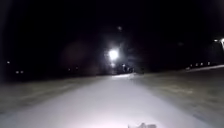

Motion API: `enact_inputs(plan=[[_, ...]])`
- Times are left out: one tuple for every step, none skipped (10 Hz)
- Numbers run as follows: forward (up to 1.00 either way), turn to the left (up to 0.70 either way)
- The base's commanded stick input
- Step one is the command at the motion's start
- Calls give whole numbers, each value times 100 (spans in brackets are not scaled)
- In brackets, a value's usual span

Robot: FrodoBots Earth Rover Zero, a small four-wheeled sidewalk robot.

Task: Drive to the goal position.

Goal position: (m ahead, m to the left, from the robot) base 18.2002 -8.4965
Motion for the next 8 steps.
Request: enact_inputs(plan=[[70,0],[70,0],[70,0],[70,0],[70,0],[70,0],[70,0],[70,0]])
